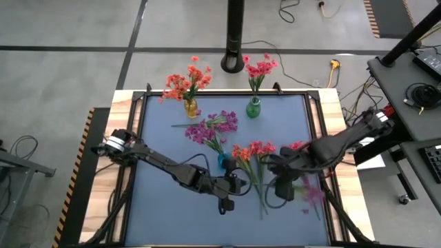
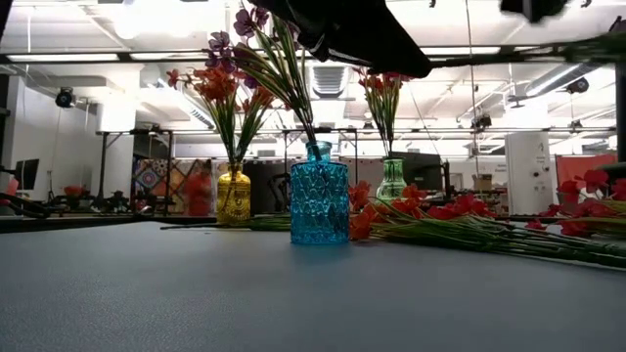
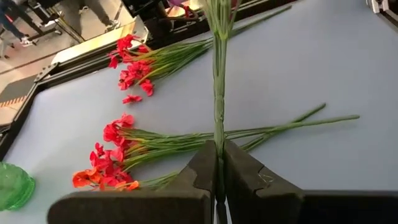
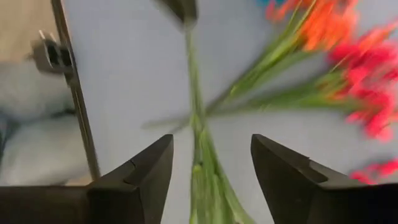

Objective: Sort flowers into vase by color
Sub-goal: Put the bottom violet flower into the blue vase

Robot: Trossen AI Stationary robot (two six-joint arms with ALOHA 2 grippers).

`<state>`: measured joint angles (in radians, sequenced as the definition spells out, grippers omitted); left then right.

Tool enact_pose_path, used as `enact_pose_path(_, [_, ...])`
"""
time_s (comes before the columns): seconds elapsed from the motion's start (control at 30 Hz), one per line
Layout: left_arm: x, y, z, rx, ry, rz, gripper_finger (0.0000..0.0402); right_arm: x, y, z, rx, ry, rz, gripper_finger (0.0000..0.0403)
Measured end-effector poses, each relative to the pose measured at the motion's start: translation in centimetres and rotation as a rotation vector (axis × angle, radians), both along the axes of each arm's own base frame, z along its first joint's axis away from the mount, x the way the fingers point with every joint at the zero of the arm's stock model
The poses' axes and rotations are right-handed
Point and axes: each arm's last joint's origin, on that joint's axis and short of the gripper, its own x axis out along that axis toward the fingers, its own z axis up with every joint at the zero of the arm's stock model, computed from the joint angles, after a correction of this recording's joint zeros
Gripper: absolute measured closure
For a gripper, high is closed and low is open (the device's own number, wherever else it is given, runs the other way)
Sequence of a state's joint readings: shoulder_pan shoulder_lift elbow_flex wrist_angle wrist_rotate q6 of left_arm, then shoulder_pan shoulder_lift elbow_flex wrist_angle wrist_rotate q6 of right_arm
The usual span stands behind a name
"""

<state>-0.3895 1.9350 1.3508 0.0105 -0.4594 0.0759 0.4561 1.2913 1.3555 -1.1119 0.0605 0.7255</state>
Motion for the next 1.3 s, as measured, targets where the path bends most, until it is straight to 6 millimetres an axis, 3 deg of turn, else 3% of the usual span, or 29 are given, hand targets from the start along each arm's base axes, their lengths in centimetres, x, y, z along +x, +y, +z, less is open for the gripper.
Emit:
enact_pose_path(0.27, [-1.5, -1.9, -0.5, -0.04, -0.115, -0.017, 0.0401, -2.6, -1.3, 6.9, -0.107, -0.321, 0.013, 0.0188])
enact_pose_path(0.57, [-5.4, -4.2, 2.7, -0.025, -0.238, -0.054, 0.0401, -7.0, -1.7, 9.2, -0.237, -0.511, -0.01, 0.0188])
enact_pose_path(0.77, [-9.5, -4.1, 4.6, -0.03, -0.367, -0.066, 0.0402, -7.2, -1.8, 8.2, -0.315, -0.508, 0.009, 0.0188])
enact_pose_path(0.97, [-13.0, -2.8, 5.6, -0.1, -0.541, -0.075, 0.0402, -5.6, -0.6, 5.1, -0.378, -0.555, 0.085, 0.0188])
enact_pose_path(1.13, [-14.6, -2.1, 5.2, -0.09, -0.666, -0.096, 0.0402, -4.6, 0.0, 2.1, -0.434, -0.668, 0.15, 0.0187])
enact_pose_path(1.3, [-15.2, -1.6, 4.8, -0.082, -0.755, -0.094, 0.0401, -3.3, 1.0, -0.6, -0.473, -0.915, 0.213, 0.0186])
